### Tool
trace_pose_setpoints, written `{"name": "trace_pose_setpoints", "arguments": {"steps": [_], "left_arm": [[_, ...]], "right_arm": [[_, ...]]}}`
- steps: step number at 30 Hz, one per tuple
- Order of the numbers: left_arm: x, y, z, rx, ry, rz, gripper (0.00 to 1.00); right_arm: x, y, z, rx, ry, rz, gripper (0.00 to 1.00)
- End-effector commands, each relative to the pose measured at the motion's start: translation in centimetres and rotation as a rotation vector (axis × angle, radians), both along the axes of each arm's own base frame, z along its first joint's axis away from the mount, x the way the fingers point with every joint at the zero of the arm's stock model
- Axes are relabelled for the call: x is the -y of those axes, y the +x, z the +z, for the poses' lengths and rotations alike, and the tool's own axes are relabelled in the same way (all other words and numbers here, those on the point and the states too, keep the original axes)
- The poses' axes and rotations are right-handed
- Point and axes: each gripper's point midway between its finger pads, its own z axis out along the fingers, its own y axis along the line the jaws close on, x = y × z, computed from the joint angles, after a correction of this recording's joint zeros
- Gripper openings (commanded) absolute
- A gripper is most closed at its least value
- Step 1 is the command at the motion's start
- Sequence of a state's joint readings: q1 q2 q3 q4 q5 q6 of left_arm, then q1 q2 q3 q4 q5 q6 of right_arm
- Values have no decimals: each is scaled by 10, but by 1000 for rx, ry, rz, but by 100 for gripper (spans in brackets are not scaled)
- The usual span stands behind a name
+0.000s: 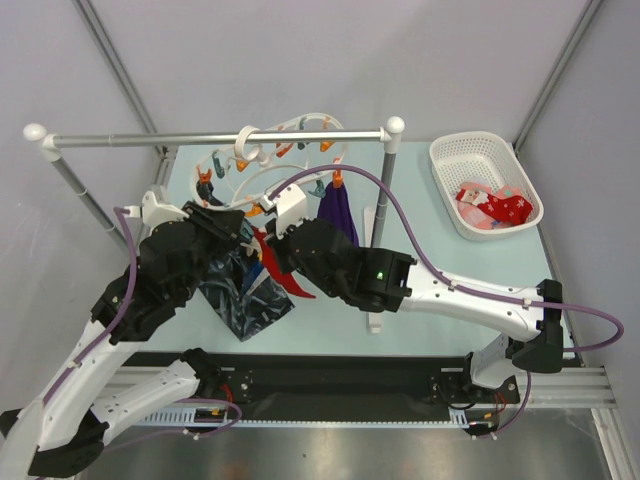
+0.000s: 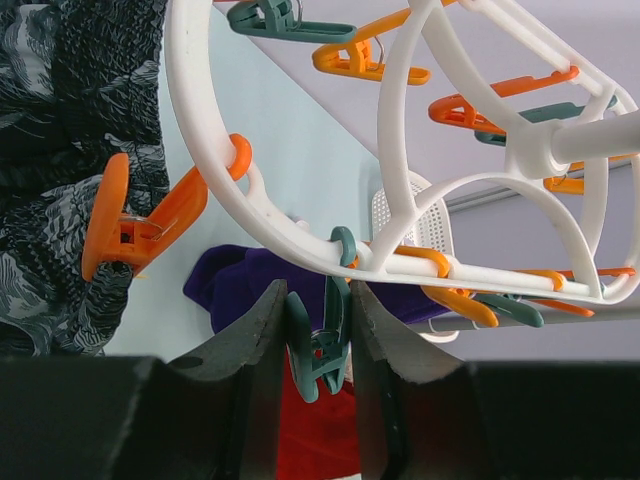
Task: Clip the socks to the hanger
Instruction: Clamp the sock onto the hanger.
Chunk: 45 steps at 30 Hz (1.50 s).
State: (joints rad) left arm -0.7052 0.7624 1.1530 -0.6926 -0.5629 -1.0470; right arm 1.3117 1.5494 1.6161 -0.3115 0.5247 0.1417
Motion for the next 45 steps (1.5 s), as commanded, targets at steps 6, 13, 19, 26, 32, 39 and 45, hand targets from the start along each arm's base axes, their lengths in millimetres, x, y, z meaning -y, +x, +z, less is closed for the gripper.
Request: {"name": "trace_pose_setpoints", "arguments": {"steps": [6, 13, 19, 26, 32, 39, 45], "left_arm": [[1, -2, -7, -38, 22, -14, 0], [0, -3, -6, -33, 11, -11, 0], [-2, -5, -3, -27, 8, -8, 0], [-3, -5, -6, -31, 8, -6, 0], [-3, -5, -4, -26, 12, -6, 0], [-1, -4, -8, -37, 14, -11, 0], [1, -3, -7, -35, 12, -16, 0]], "right_arm": [[-7, -5, 19, 15, 75, 14, 0], [-12, -6, 15, 11, 60, 21, 0], [-8, -4, 12, 11, 55, 8, 0], [-10, -6, 10, 7, 52, 17, 0], [-12, -6, 7, 1, 52, 16, 0], [-13, -6, 16, 14, 74, 17, 0], [-18, -8, 22, 18, 84, 30, 0]]}}
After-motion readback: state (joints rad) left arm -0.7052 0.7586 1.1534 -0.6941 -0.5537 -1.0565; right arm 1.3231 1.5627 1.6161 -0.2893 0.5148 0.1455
